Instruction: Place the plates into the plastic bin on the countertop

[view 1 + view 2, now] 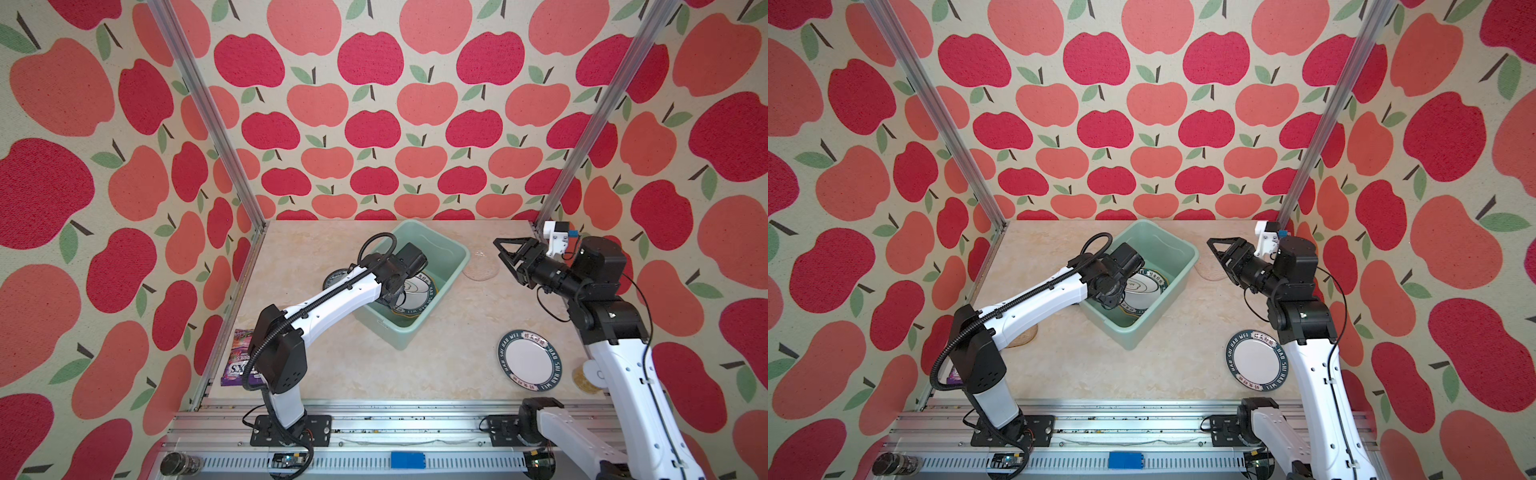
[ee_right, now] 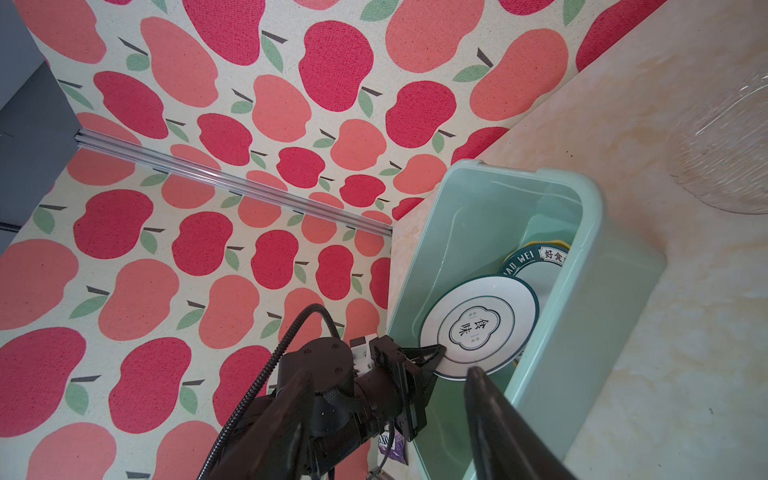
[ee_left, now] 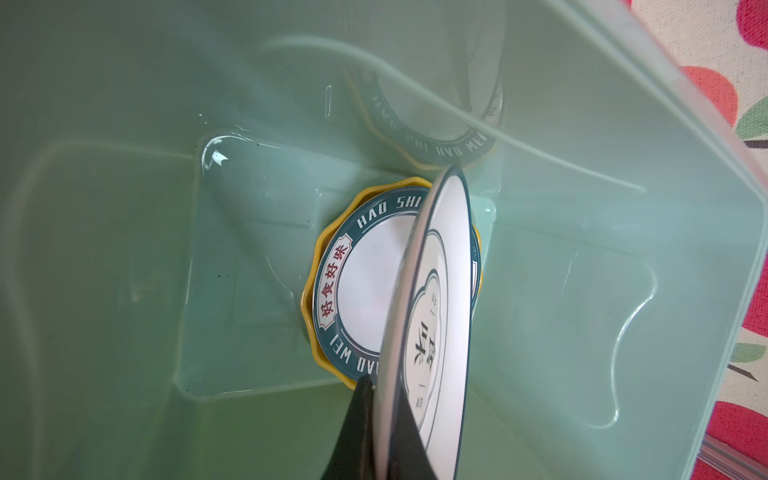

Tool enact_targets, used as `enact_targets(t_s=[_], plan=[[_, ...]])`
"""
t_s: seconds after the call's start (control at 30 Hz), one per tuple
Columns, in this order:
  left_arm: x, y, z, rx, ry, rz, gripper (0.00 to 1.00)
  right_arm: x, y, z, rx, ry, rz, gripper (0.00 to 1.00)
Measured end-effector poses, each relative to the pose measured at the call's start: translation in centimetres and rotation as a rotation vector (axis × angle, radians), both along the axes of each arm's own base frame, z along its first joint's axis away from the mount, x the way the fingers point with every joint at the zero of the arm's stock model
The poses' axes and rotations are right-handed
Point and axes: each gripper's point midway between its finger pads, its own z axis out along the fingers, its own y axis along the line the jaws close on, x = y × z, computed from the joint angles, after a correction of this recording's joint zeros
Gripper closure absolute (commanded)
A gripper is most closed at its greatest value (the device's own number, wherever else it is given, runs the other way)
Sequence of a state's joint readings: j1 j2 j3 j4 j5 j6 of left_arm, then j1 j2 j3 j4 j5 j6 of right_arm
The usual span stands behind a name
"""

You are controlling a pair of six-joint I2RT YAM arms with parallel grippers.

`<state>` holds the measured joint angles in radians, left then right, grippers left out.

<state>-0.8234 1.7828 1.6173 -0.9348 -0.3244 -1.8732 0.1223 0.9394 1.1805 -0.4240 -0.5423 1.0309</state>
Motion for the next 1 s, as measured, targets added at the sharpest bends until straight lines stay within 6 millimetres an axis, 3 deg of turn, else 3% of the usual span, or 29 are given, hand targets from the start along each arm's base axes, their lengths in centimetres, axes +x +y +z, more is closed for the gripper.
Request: enact_targets(t_s=[0.4,1.0], plan=[[0.8,-0.6,-3.0,0.044,0.053,0.001,1.0,-0.5,0.0,-0.3,0.006,0.019,0.018,0.39],[1.8,-0.1,-4.1,0.042,0.049,-0.019,1.0,-0.4,0.1,-1.0,-0.002,0.068,0.023,0.4]])
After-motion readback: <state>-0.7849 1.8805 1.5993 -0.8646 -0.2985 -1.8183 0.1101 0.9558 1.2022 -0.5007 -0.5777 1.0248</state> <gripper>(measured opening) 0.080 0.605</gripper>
